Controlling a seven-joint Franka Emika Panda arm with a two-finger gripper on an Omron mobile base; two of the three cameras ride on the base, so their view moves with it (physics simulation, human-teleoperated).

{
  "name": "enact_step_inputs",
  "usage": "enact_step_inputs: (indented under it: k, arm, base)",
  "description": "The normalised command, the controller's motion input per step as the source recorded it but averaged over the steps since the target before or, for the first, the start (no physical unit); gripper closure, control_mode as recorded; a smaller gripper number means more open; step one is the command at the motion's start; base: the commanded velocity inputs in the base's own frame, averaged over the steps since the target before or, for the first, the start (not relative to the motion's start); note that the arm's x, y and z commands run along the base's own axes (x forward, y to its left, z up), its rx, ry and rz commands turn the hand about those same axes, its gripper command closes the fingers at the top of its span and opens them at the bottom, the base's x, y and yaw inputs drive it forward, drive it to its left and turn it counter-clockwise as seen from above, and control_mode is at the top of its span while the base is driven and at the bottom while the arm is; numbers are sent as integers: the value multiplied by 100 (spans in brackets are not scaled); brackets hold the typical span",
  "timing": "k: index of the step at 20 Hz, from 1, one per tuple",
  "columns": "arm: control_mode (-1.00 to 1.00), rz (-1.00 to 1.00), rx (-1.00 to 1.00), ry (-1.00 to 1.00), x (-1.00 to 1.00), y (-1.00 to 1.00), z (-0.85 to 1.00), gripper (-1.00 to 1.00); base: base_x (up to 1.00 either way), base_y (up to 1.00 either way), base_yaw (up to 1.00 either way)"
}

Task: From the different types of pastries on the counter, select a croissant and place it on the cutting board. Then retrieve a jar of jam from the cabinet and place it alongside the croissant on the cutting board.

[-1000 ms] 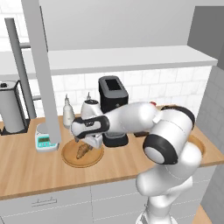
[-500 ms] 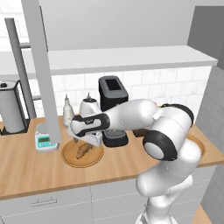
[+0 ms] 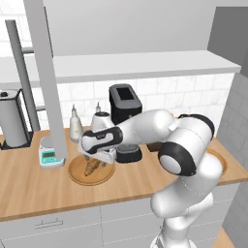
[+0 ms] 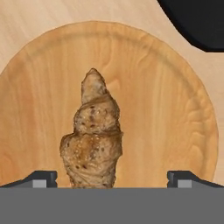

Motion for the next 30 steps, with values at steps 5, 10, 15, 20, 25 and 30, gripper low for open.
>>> enact_step_inputs:
  k: [5,10,15,20,25,30]
  arm:
    - [-100,0,0,-3,-11,-18,-18,-100]
    - [-100,0,0,-15,-23,60,0,-100]
    - [-100,0,0,-8,35,22,1,-100]
    - [-100,0,-1,3,46,-36,1,-100]
    - [-100,0,0,1,1,20,-15,-100]
    - [-100,0,0,11,-1,2,-14,100]
  base:
    - [0,0,0]
    - [0,0,0]
    - [0,0,0]
    - [0,0,0]
    - [0,0,0]
    - [0,0,0]
